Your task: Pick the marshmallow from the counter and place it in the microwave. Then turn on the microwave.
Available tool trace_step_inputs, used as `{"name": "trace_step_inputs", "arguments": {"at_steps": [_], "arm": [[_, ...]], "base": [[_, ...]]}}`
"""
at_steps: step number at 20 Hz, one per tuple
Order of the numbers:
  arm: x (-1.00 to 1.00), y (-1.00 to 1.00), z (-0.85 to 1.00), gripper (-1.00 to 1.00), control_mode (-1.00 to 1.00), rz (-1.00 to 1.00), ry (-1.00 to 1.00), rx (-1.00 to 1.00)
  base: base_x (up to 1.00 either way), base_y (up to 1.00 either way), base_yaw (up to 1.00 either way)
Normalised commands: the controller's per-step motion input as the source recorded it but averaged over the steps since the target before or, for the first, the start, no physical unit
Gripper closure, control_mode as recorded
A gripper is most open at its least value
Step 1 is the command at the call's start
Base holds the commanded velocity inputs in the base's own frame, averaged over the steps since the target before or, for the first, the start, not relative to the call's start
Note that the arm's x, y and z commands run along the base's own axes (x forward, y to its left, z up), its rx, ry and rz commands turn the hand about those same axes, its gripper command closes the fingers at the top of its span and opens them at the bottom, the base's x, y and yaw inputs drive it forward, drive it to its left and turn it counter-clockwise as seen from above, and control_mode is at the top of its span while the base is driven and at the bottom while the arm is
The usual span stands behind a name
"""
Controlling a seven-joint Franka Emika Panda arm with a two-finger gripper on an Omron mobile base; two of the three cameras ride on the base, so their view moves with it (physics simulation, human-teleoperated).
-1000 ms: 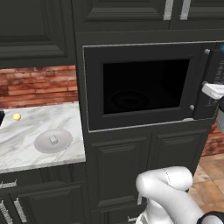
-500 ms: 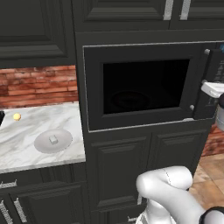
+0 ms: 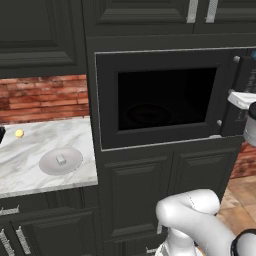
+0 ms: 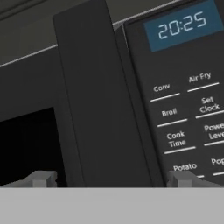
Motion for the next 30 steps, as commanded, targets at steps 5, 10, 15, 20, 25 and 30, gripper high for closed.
{"name": "trace_step_inputs", "arguments": {"at_steps": [5,10,15,20,25,30], "arm": [[0.13,-0.03,-0.01,-1.0,-1.0,0.02,0.0,0.0],[0.08,-0.01,0.0,-1.0,-1.0,0.03,0.0,0.02],[0.05,0.0,-0.01,1.0,-1.0,0.01,0.01,0.01],[0.0,0.0,0.0,1.0,-1.0,0.0,0.01,0.0],[-0.16,0.01,0.0,1.0,-1.0,0.0,-0.05,-0.01],[-0.47,0.02,0.1,1.0,-1.0,-0.07,-0.09,-0.03]], "base": [[0.0,0.0,0.0],[0.0,0.0,0.0],[0.0,0.0,0.0],[0.0,0.0,0.0],[0.0,0.0,0.0],[0.0,0.0,0.0]]}}
